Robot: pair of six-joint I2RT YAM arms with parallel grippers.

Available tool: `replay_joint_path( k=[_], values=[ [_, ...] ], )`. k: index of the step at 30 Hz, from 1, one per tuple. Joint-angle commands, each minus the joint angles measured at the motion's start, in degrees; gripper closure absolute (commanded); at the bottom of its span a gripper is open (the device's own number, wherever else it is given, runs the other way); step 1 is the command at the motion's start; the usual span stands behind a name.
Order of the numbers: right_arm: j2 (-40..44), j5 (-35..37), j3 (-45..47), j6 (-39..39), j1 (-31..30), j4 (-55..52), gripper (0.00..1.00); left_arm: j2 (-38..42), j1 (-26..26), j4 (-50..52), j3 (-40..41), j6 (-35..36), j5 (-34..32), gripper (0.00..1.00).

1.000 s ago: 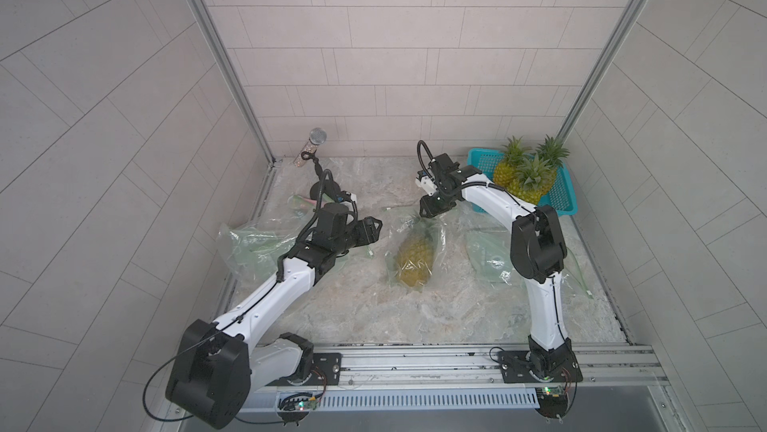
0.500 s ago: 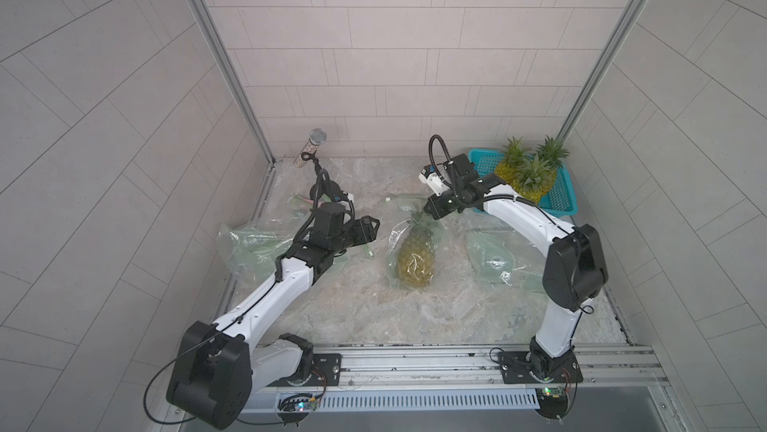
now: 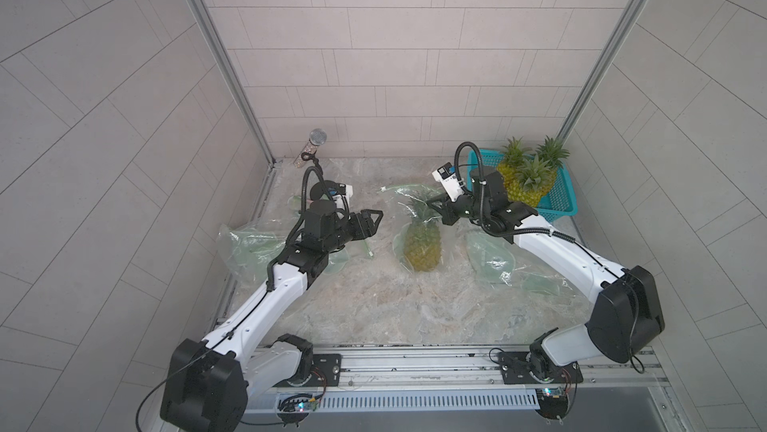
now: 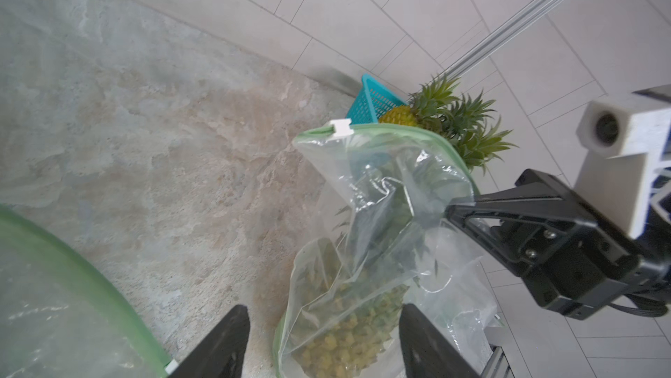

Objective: Open the zip-top bag and take out the pineapple
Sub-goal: Adjust the zipper food storage bag at the center of the board.

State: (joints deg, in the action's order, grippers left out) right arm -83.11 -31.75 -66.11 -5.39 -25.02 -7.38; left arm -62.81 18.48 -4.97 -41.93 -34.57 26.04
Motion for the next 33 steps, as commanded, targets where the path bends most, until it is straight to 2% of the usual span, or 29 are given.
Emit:
replay_joint_path(
  k=[1,6,12,17,25,33],
  values=[
    [3.60,-2.40,1.31,-1.01,-0.25,5.90,1.00,0.02,-1.74,-8.79,1.53,-2.51,4.48,0.33],
    [5.73,-3.70,2.80,-2.57,-0.27,6.28,1.00,-1.49,-4.95,-12.27,1.35,-2.81,8.42,0.48],
    [8.36,-5.15,3.78,-3.42,-0.24,6.02,1.00,-3.07,-7.40,-13.46,0.28,1.57,13.80,0.52],
    [9.38,-6.59,4.31,-4.10,-0.29,6.14,1.00,-4.27,-7.52,-15.36,0.33,5.73,17.25,0.55],
    [9.57,-6.92,4.69,-4.89,-0.23,6.40,1.00,-6.40,-7.49,-25.43,2.88,5.48,17.72,0.58],
    [9.47,-7.14,4.68,-5.18,-0.29,6.46,1.00,-9.61,-7.56,-27.79,2.75,6.67,18.02,0.56]
  ],
)
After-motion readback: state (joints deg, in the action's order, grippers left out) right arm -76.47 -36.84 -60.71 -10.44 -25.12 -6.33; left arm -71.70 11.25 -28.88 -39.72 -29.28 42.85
